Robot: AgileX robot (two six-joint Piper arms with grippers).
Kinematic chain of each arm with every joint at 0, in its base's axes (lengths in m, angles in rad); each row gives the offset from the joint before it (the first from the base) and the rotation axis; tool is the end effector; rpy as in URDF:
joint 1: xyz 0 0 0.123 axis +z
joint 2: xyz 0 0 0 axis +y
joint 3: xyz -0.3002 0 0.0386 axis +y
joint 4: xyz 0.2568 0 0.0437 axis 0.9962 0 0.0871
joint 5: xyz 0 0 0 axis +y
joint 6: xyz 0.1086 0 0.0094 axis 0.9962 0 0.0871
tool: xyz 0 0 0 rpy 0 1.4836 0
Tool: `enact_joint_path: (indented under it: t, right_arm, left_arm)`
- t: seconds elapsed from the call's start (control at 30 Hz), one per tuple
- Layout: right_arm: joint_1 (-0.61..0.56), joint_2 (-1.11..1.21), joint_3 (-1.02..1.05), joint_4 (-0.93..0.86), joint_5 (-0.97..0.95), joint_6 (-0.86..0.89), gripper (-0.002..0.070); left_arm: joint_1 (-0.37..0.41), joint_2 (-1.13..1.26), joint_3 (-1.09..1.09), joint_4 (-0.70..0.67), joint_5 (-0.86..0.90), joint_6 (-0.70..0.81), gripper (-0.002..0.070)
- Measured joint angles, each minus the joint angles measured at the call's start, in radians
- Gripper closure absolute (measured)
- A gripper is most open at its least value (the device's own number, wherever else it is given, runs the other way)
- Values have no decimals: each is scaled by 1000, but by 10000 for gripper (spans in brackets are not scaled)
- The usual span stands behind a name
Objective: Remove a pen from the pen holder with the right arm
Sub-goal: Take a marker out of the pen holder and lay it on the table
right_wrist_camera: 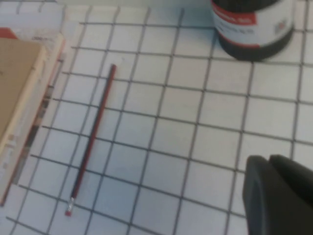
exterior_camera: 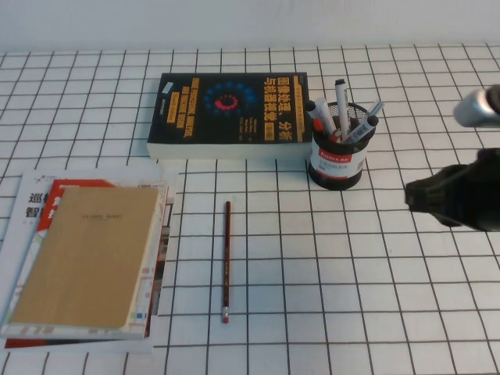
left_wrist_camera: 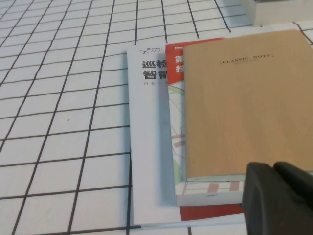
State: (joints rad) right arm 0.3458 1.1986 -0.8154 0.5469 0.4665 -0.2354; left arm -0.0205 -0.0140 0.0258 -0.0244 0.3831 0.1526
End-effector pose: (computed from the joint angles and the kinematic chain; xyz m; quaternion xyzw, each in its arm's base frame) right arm 0.2380 0.1129 0.2927 -0.0869 0.8980 0.2271 0.3667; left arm 0.0604 -0.0022 0.1650 0.0633 0.8046 0.0286 0.5897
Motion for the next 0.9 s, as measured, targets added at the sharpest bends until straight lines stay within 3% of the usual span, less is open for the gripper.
enact_joint_path:
  t: [0.27, 0.33, 0.47, 0.57, 0.7, 0.9]
  right_arm:
    - [151, 100, -38, 2, -281, -66, 654]
    - [165, 102, -9, 3, -391, -73, 600]
    - [169, 104, 106, -16, -650, -67, 419]
    - [174, 116, 224, -128, -868, 35, 324]
    - [177, 153, 342, -297, -1176, 199, 302]
    - [177, 304, 373, -399, -1458, 256, 302]
  left_arm:
    - [0, 0, 0, 0, 0, 0, 679]
    - [0, 0, 0, 0, 0, 0, 679]
    - [0, 0, 0, 0, 0, 0, 679]
    - [0, 0, 0, 0, 0, 0, 679]
    - [0, 0, 0, 0, 0, 0, 679]
    - [0, 0, 0, 0, 0, 0, 679]
